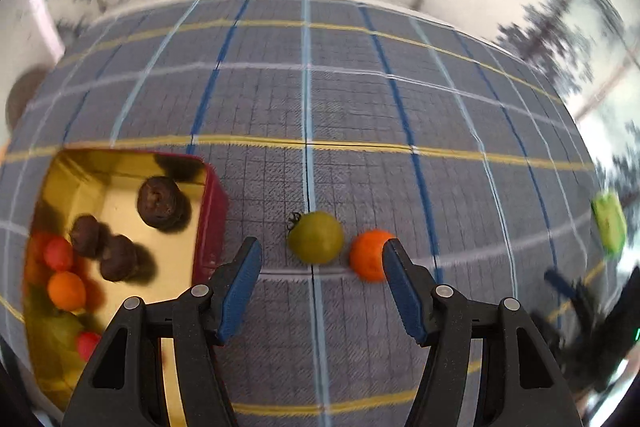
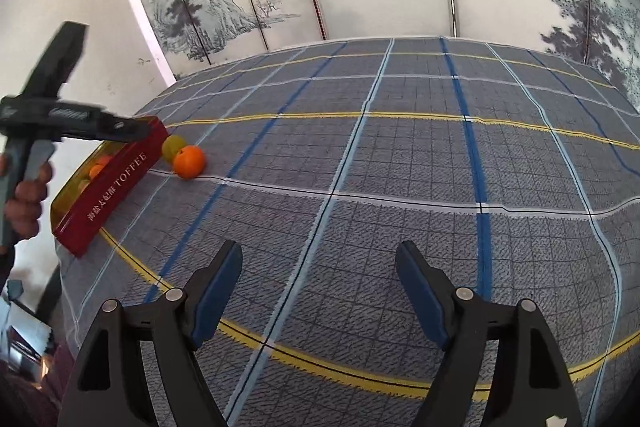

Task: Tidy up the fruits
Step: 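Grasp the green tomato with the left gripper while the right grasps a tangerine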

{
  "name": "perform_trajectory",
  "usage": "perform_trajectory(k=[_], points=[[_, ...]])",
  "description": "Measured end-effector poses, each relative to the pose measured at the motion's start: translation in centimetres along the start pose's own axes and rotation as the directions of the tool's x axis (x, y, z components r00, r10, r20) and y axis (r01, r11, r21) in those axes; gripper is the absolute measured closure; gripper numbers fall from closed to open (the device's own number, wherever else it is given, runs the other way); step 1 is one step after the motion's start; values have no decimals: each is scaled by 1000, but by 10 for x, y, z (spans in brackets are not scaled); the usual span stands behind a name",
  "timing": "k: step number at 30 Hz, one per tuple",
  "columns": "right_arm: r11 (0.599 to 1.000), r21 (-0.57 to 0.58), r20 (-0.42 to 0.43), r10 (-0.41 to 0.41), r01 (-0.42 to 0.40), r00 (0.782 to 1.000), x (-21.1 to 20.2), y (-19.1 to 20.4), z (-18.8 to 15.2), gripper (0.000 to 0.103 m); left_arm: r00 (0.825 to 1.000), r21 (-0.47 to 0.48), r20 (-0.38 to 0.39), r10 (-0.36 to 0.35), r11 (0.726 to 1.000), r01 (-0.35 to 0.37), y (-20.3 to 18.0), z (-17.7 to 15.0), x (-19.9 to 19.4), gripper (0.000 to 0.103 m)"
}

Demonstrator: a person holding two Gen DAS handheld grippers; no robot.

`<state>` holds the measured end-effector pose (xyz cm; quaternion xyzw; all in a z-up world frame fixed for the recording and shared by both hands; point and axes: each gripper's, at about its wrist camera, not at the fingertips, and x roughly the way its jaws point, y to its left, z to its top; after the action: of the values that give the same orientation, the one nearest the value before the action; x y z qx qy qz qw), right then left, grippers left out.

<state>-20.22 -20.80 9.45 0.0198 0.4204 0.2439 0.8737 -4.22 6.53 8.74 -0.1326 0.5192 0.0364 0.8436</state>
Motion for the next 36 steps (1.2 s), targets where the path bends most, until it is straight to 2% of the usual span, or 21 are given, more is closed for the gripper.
perform_trajectory(k=[3,7,12,14,15,16,18,20,23,25,29,33,36], points=[[1000,-1,4,19,-19,1000,-1,0,-1,27,1000,-71,-26,-8,997,6,4,6,15,40],[999,-13,7,37,-37,999,-1,2,-1,27,999,-130,-40,30,991,-35,7,12,35,40],[998,-17,17,56,-56,998,-3,3,-2,26,994,-145,-10,105,984,-105,6,13,40,42],[998,-19,17,63,-63,998,-3,3,-1,26,988,-134,-9,151,979,-151,3,12,42,47],[998,-19,18,66,-66,998,-3,2,-1,26,988,-126,-5,153,980,-152,2,12,42,48],[998,-19,18,68,-68,998,-3,2,-1,26,991,-119,-19,136,983,-137,-1,11,44,53],[997,-19,21,72,-72,997,-4,3,-1,25,994,-156,-69,87,983,-97,0,8,50,54],[997,-20,24,74,-73,997,-5,3,-1,23,993,-172,-46,106,979,-112,0,7,50,54],[997,-20,27,77,-76,997,-5,3,0,23,996,-214,-38,86,973,-93,7,6,52,57],[997,-21,26,77,-77,997,-5,3,0,23,996,-206,-35,80,975,-85,4,4,51,66],[997,-19,23,82,-81,996,-5,3,-1,22,994,-173,-14,109,979,-110,-5,-2,48,67],[997,-22,21,78,-78,997,-5,3,-1,22,997,-197,14,79,978,-75,0,-15,36,68],[997,-31,13,70,-69,997,-5,6,0,22,995,-171,60,77,983,-66,-1,-26,15,68]])
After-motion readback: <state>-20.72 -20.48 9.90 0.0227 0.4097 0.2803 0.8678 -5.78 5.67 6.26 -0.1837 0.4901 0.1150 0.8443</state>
